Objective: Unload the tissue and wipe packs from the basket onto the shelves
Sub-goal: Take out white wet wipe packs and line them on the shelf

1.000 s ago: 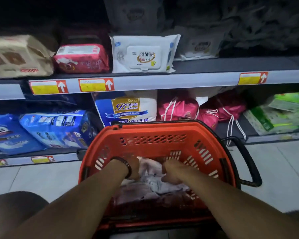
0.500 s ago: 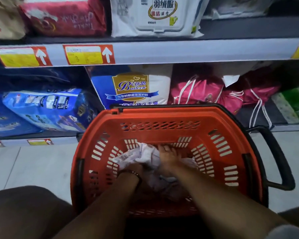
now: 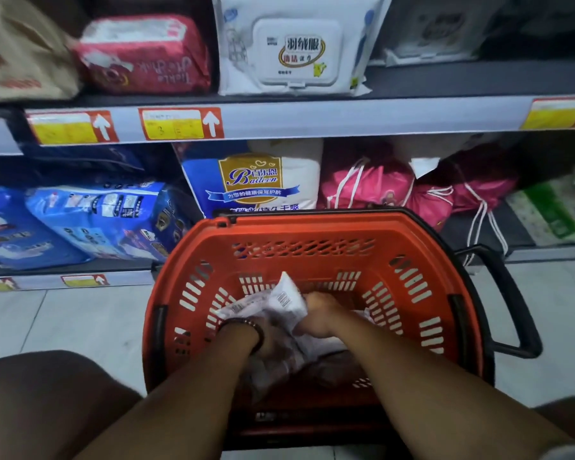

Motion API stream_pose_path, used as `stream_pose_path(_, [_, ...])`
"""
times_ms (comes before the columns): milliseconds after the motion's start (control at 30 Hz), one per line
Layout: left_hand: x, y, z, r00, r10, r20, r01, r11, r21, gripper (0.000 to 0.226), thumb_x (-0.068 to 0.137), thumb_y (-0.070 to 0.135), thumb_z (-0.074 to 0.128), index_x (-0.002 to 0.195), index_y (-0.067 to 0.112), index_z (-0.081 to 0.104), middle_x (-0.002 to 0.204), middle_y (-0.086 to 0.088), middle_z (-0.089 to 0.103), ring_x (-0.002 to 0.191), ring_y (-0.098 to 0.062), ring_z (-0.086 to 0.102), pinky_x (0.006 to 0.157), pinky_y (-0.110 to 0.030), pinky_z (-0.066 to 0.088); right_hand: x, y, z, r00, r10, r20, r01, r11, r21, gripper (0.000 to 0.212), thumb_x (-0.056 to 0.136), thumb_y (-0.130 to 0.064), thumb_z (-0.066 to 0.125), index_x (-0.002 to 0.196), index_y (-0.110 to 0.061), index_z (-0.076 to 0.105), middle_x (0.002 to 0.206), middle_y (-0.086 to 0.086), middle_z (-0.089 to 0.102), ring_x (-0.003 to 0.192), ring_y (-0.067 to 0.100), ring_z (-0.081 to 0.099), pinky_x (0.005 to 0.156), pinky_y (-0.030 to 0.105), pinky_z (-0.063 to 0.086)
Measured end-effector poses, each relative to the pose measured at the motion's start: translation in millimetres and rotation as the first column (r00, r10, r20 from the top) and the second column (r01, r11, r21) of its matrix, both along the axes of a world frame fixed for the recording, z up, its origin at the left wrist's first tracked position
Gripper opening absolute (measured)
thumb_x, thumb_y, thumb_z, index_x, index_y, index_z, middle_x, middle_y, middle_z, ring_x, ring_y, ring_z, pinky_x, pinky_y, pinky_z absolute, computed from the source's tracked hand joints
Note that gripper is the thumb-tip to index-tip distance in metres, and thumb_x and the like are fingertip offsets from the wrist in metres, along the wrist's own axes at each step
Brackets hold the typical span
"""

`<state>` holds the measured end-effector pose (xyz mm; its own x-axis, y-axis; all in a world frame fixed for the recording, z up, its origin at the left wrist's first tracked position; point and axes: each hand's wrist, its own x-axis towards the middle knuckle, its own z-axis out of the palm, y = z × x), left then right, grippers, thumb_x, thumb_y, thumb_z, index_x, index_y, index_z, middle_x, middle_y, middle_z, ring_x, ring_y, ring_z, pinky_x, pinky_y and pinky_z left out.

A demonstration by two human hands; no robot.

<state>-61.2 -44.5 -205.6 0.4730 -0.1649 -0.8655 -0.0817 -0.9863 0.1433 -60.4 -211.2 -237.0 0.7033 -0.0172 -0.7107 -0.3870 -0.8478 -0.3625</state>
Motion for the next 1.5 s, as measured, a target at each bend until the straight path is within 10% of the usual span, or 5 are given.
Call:
stream_pose_path(500, [53, 36, 188, 0.955, 0.283, 0.088, -0.201, 0.837, -0.509, 0.072, 0.056, 0.059, 0.099, 0.117, 0.028, 0.076, 0.119, 0.006, 0.079, 0.112, -0.020, 0.074, 0.104, -0.040, 0.058, -17, -77, 224, 0.873, -0.103, 0.476, 0.058, 0.992, 0.110, 0.031, 0.084, -0.034, 0.082, 0.112, -0.025, 0.074, 0.103, -0.006, 0.079, 0.089, 0.015, 0.074, 0.082, 0.031, 0.059])
stream_pose_path(767, [22, -16, 214, 0.714, 0.679, -0.173, -0.446, 0.250, -0.859, 0.071, 0.087, 0.077, 0.063, 0.126, 0.018, 0.069, 0.126, -0.011, 0.077, 0.115, -0.032, 0.074, 0.106, -0.054, 0.055, -47, -49, 251, 0.387, -0.102, 0.917, 0.195, 0.980, 0.026, 0.059, 0.090, -0.052, 0.065, 0.145, -0.041, 0.047, 0.120, -0.002, 0.063, 0.111, 0.028, 0.064, 0.089, 0.043, 0.057])
stream_pose_path(1000, [20, -38, 238, 0.643, 0.452, -0.618, -0.593, -0.217, -0.775, 0.092, 0.078, 0.077, 0.068, 0.144, 0.014, 0.061, 0.135, -0.024, 0.069, 0.122, -0.044, 0.068, 0.096, -0.062, 0.058, -49, -40, 259, 0.491, -0.248, 0.835, -0.059, 0.947, 0.316, 0.085, 0.078, -0.058, 0.066, 0.158, -0.035, 0.047, 0.143, -0.013, 0.044, 0.138, 0.007, 0.043, 0.119, 0.033, 0.039])
stream_pose_path(1300, [27, -25, 248, 0.567, 0.558, -0.605, -0.527, -0.319, -0.788, 0.045, 0.098, 0.045, 0.062, 0.126, 0.012, 0.072, 0.120, -0.022, 0.076, 0.109, -0.041, 0.075, 0.098, -0.057, 0.056, -37, -62, 268, 0.399, -0.651, 0.645, -0.154, 0.646, 0.747, 0.085, 0.067, -0.006, 0.078, 0.144, -0.035, 0.055, 0.137, 0.002, 0.059, 0.097, 0.010, 0.061, 0.078, 0.026, 0.056])
stream_pose_path(1500, [27, -19, 251, 0.594, 0.641, -0.486, -0.457, -0.229, -0.860, 0.038, 0.103, 0.033, 0.055, 0.126, 0.007, 0.071, 0.118, -0.020, 0.078, 0.103, -0.037, 0.077, 0.097, -0.052, 0.057, -49, -68, 279, 0.390, -0.067, 0.918, -0.272, 0.944, 0.185, 0.099, 0.073, -0.016, 0.076, 0.160, -0.042, 0.036, 0.155, -0.017, 0.040, 0.142, 0.003, 0.046, 0.118, 0.029, 0.041])
